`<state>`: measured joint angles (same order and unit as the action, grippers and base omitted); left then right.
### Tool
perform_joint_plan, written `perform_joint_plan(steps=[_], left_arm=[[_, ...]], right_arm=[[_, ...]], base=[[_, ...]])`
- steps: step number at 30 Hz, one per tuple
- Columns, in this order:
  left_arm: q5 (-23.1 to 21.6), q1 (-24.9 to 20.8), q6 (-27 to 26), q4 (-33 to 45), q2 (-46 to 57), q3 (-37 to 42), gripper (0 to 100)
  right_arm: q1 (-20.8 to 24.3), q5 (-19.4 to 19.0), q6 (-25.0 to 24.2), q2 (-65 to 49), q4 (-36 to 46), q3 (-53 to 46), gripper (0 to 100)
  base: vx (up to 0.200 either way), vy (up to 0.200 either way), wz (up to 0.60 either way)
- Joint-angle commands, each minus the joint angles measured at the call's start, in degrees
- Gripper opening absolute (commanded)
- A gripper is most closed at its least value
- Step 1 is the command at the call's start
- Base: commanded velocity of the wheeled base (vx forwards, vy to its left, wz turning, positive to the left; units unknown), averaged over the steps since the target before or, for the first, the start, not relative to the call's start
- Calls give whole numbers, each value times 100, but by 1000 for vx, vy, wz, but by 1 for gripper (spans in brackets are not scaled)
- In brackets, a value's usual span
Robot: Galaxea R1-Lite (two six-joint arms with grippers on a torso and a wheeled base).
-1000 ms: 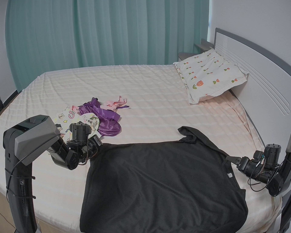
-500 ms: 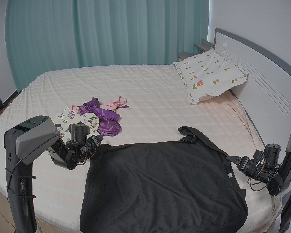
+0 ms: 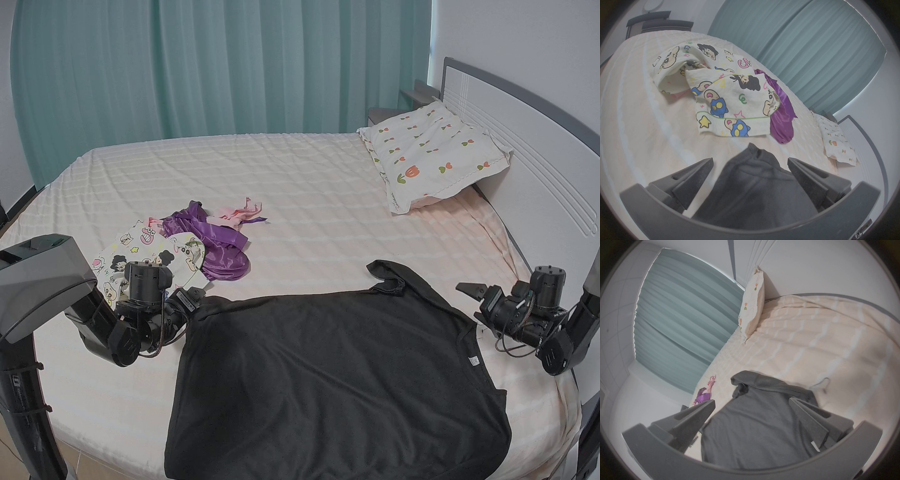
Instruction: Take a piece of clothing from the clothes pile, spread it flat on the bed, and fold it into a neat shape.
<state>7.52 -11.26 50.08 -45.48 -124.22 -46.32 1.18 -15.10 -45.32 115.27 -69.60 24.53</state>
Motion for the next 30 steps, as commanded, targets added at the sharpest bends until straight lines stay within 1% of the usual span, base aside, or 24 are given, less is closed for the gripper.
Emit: perform_joint_plan(steps=[1,3,4,8,12,15,18,22,26,30], left_arm=[[-84,-464,389,-13,627,713,100],[-75,-544,415,-13,636,783,100],[-75,-649,547,-40,662,871,100],[-75,-684,837,-198,680,932,100],[-75,-675,872,-321,671,1029,100],[-93,-675,872,-567,636,1213,100],[-93,-675,872,-725,627,1328,100],[-119,-675,881,-839,636,1424,100],[-128,-675,881,-848,627,1451,100],[-128,-684,881,-848,627,1451,100]], right_arm=[[761,377,-1005,470,1176,1731,100],[831,412,-1005,637,1361,1959,100],[963,526,-1005,927,1616,2346,100],[1156,790,-996,1375,1932,2961,100],[1253,807,-996,1533,2222,3322,100],[1323,825,-1005,1709,2574,3770,100],[1385,913,-1005,1858,2794,4095,100],[1464,1062,-987,1929,2846,4324,100],[1473,1097,-987,2008,2855,4482,100],[1455,1238,-943,2140,2864,4666,100]], base=[[0,0,0],[0,0,0],[0,0,0],[0,0,0],[0,0,0],[0,0,0],[0,0,0],[0,0,0],[0,0,0],[0,0,0]])
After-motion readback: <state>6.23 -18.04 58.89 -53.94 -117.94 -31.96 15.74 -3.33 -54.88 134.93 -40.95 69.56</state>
